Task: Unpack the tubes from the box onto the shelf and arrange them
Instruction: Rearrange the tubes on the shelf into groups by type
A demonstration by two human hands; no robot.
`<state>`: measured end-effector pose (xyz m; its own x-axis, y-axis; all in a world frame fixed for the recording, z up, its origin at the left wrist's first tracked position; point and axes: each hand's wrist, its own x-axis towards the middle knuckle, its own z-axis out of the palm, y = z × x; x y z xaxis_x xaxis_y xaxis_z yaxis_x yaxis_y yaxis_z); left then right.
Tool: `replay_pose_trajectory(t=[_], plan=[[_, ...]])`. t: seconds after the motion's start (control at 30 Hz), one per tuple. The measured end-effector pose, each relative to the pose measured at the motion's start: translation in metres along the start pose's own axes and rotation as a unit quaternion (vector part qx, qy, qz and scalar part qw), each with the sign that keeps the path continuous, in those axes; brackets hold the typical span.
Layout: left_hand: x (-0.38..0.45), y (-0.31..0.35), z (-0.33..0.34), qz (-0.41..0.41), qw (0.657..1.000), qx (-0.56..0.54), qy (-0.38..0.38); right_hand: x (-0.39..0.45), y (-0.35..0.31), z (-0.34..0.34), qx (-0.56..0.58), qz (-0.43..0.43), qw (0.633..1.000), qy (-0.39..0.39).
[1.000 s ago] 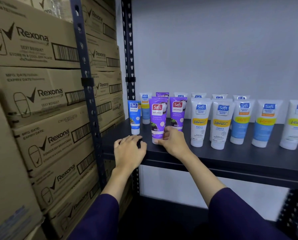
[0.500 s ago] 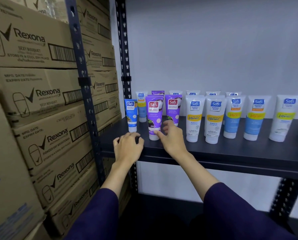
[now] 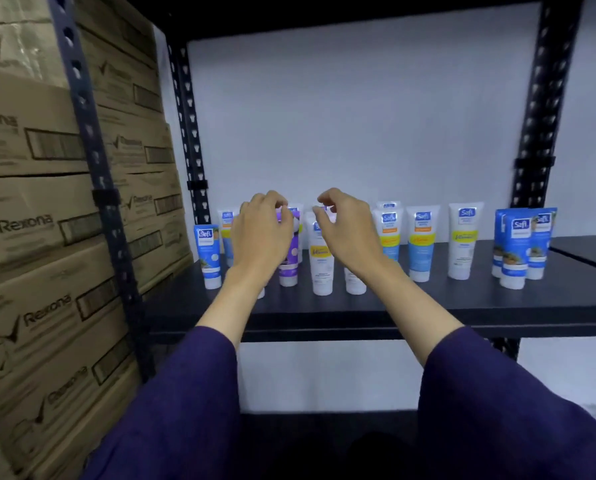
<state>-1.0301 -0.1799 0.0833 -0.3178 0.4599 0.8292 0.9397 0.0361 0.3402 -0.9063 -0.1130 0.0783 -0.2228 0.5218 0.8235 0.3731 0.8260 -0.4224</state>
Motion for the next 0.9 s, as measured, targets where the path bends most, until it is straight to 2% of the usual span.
replay_pose_trajectory(t=[0.2,0.43,0.57,0.67,0.9], plan=[[0.056,0.068,0.048,0.068,0.992,-0.006,-0.105,0.046,0.063,-0.063,-0.12,0.03,0.992,-0.03],[0.12,0.093,0.12,0.097,0.956,0.014,-0.275,0.106,0.139,-0.094,-0.169,0.044,0.974,-0.143],[0.151,0.089,0.146,0.119,0.927,0.001,-0.357,0.134,0.166,-0.089,-0.183,0.05,0.959,-0.211],[0.168,0.083,0.164,0.132,0.895,0.037,-0.425,0.151,0.183,-0.077,-0.19,0.057,0.946,-0.256],[0.184,0.063,0.209,0.137,0.857,0.065,-0.492,0.172,0.216,-0.043,-0.203,0.077,0.904,-0.368]])
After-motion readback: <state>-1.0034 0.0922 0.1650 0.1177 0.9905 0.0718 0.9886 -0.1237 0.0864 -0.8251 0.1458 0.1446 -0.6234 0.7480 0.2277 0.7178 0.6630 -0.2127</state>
